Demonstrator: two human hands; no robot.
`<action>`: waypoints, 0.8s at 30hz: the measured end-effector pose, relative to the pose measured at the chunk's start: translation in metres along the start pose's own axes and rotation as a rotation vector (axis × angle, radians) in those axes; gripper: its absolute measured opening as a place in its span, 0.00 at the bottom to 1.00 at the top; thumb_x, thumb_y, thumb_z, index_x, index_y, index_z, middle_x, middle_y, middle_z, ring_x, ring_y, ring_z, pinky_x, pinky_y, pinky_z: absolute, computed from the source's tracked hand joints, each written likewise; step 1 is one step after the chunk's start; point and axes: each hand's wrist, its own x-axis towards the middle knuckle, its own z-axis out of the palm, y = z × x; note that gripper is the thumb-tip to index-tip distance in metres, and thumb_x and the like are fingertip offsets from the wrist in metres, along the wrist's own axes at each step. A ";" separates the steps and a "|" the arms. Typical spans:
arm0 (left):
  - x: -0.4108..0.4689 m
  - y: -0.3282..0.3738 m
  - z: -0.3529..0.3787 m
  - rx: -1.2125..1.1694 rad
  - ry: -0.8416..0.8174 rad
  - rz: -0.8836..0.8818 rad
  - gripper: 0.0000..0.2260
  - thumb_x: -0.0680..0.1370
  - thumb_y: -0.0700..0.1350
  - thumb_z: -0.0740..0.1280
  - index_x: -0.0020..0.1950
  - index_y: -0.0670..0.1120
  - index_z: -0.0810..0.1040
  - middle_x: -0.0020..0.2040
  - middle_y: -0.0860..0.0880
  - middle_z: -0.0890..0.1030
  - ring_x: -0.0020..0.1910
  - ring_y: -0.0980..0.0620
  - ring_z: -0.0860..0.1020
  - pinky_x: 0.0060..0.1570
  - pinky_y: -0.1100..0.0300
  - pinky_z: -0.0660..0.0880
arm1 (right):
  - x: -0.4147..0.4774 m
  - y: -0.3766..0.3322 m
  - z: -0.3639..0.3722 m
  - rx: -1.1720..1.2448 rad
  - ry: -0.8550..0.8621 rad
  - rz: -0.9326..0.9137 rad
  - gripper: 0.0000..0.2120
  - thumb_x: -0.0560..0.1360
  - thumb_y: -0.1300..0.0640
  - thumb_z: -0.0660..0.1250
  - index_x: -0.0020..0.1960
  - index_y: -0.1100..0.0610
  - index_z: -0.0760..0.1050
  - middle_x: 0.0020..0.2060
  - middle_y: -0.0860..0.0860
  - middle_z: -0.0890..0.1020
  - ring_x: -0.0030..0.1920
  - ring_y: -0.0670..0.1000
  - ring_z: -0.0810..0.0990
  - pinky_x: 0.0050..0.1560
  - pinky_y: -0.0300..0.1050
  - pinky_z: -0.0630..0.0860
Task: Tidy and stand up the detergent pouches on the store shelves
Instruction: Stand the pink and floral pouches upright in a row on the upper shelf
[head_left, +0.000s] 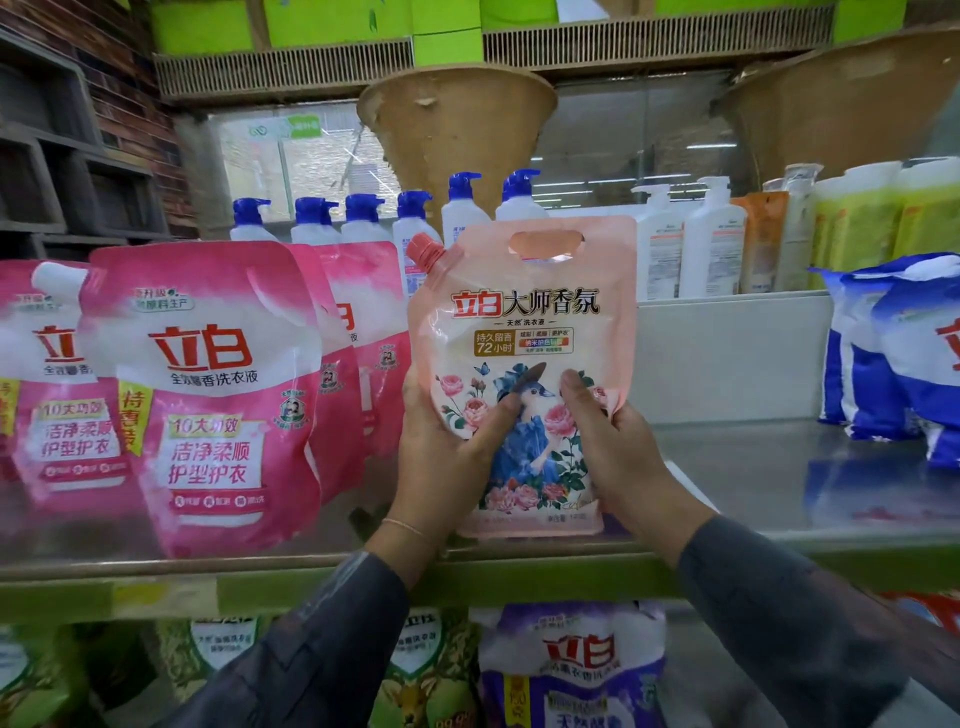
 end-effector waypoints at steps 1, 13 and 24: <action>0.000 0.000 0.000 0.001 0.004 -0.004 0.34 0.68 0.59 0.74 0.68 0.55 0.62 0.58 0.51 0.80 0.54 0.52 0.82 0.50 0.50 0.82 | 0.000 0.001 0.000 -0.002 0.004 -0.001 0.26 0.58 0.20 0.68 0.45 0.37 0.81 0.47 0.55 0.87 0.49 0.63 0.86 0.52 0.68 0.82; -0.010 0.007 0.002 0.092 0.051 0.008 0.31 0.71 0.63 0.69 0.68 0.51 0.63 0.56 0.53 0.80 0.54 0.56 0.82 0.49 0.54 0.83 | 0.000 -0.001 -0.003 0.001 -0.023 0.011 0.28 0.60 0.21 0.69 0.47 0.41 0.81 0.47 0.54 0.88 0.49 0.63 0.86 0.50 0.69 0.82; -0.025 0.006 -0.003 0.199 0.041 0.023 0.30 0.74 0.68 0.61 0.70 0.55 0.62 0.59 0.51 0.77 0.58 0.52 0.78 0.52 0.46 0.80 | -0.014 -0.008 -0.004 -0.149 0.108 -0.037 0.29 0.68 0.27 0.65 0.56 0.49 0.76 0.44 0.50 0.86 0.44 0.55 0.86 0.45 0.59 0.85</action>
